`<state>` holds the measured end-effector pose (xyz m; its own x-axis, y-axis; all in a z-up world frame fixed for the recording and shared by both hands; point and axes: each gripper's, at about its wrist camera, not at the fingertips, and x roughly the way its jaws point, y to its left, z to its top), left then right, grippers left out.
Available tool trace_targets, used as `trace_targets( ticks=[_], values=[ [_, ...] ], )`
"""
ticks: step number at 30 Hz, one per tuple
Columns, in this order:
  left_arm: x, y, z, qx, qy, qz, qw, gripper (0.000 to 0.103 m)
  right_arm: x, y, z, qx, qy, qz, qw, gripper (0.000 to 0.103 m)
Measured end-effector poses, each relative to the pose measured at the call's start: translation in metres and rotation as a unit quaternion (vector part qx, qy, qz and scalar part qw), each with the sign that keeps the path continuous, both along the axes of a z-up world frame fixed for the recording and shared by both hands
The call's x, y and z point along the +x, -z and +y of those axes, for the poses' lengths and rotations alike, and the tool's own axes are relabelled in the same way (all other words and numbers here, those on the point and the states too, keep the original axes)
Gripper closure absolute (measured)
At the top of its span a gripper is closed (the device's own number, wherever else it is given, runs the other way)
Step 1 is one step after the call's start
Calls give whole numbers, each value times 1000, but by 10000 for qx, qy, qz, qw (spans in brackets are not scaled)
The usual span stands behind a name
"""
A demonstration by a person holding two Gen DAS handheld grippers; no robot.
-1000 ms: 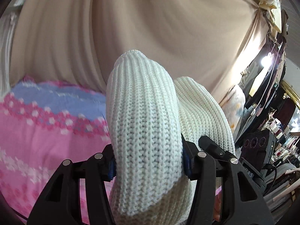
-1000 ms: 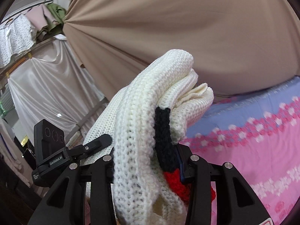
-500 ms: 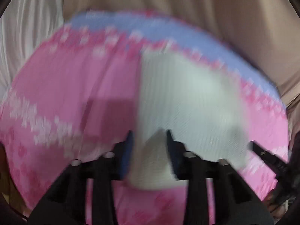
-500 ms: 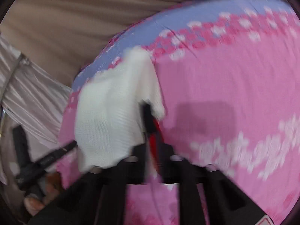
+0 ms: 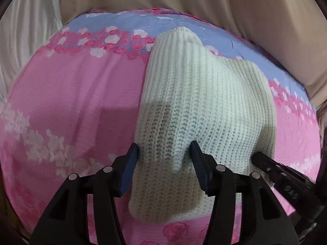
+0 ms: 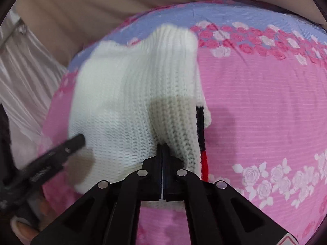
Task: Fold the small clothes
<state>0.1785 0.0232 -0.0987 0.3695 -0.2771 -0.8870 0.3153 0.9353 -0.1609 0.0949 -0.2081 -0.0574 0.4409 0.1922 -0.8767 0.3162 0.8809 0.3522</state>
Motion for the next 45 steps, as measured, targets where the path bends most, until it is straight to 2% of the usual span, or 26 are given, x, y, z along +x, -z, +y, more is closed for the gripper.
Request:
trace_targets(
  ticks=[3,4,6,7,9,11,13,14,16,17,20,21,22,24,26,29,32,34,39,45],
  values=[
    [-5,-13,1,116,115,-342,9993,52,-7,-27,16,-387,-190,-353,9984,99],
    [-4,-11,0,147,165,-328,9992,52,-5,-20,20,-485,-273,-244,9982,99],
    [-2,-5,-1,169,164,-223,9995,52,1,15,25,-632,-372,158,9972,103],
    [-2,-6,-2,168,182,-212,9995,52,-1,20,25,-598,-372,45,9975,103],
    [-8,-15,-3,243,241,-339,9988,53,-3,6,25,-516,-241,-26,9984,102],
    [-19,-27,0,295,277,-549,9977,53,-12,-17,27,-455,-157,-293,9984,94],
    [-28,-39,5,301,288,-724,9965,51,-26,-39,28,-532,-143,-504,9972,93],
    [-33,-44,9,300,265,-822,9958,49,-32,-47,28,-548,-114,-559,9969,89],
    [-44,-57,14,325,255,-1099,9931,44,-48,-58,30,-575,-36,-630,9963,71],
    [-50,-63,16,366,241,-1295,9906,37,-56,-61,31,-612,29,-672,9959,59],
    [-76,-88,22,516,219,-2012,9779,18,-81,-71,35,-697,157,-833,9940,55],
    [-84,-95,25,537,206,-2208,9736,16,-86,-73,37,-721,188,-858,9935,52],
    [-89,-99,26,546,202,-2320,9710,10,-92,-75,38,-770,232,-887,9928,50],
    [-104,-111,31,491,253,-2610,9638,8,-105,-81,44,-888,298,-993,9906,40],
    [-116,-120,34,418,269,-2720,9610,5,-115,-85,49,-1033,352,-1100,9879,34],
    [-127,-127,38,347,229,-2760,9603,5,-126,-88,55,-1081,396,-1199,9861,31],
    [-136,-123,40,809,-113,-2705,9592,5,-134,-89,60,-1139,464,-1171,9855,26],
    [-140,-117,41,948,-184,-2667,9589,5,-140,-87,64,-1149,469,-1117,9860,26],
    [-141,-94,44,740,72,-1940,9782,5,-150,-81,71,-1219,524,-901,9871,25],
    [-138,-72,45,816,144,-1409,9866,5,-157,-72,71,-1276,665,-611,9877,25]
  ],
)
